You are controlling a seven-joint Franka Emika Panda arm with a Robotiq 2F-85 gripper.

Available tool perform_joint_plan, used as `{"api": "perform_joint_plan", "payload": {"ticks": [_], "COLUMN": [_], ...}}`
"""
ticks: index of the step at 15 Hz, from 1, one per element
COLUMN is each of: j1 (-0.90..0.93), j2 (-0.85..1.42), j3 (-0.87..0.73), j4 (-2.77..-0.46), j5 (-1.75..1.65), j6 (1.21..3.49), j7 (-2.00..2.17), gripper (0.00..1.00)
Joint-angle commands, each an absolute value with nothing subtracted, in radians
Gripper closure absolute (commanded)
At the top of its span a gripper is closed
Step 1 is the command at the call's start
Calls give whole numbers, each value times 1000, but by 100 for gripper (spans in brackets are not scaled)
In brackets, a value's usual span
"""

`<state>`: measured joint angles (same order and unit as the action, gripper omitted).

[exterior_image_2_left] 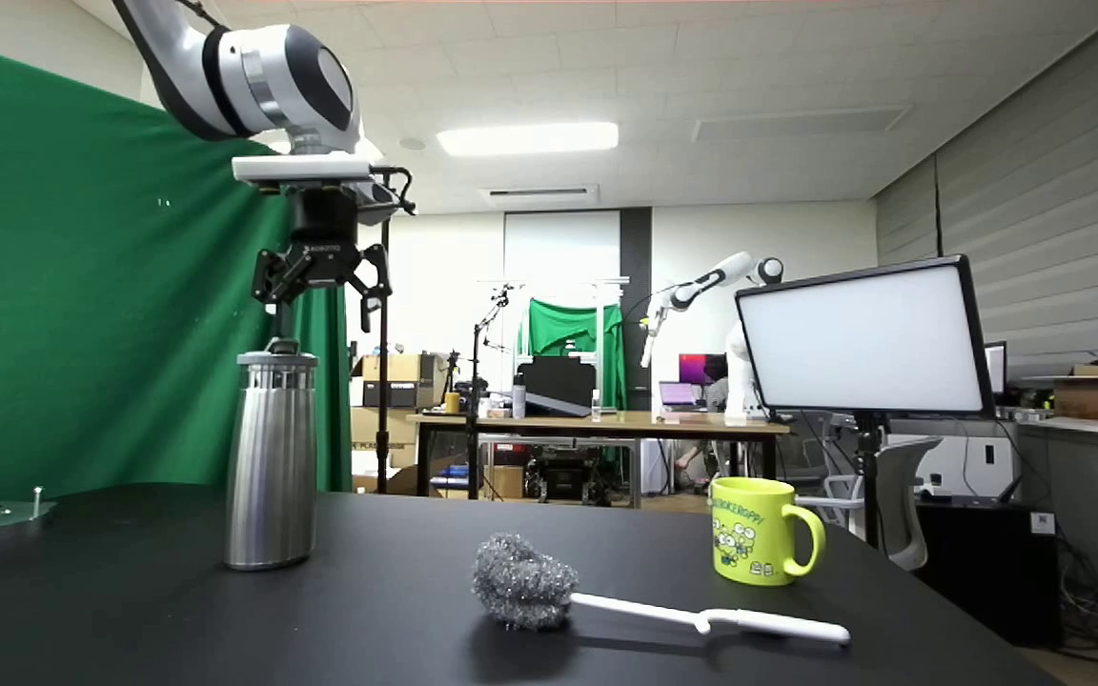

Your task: Close the silver flask

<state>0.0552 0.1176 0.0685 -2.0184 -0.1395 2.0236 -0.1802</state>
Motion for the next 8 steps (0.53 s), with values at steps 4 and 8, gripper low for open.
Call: {"api": "perform_joint_plan", "payload": {"ticks": [4, 8], "j1": [54, 55], "j2": [171, 192], "j3": [59, 60], "j4": [-2023, -2017], "j5": [-149, -148], "j6": [2006, 2001], "j7": [-163, -164], "gripper": [0, 0]}}
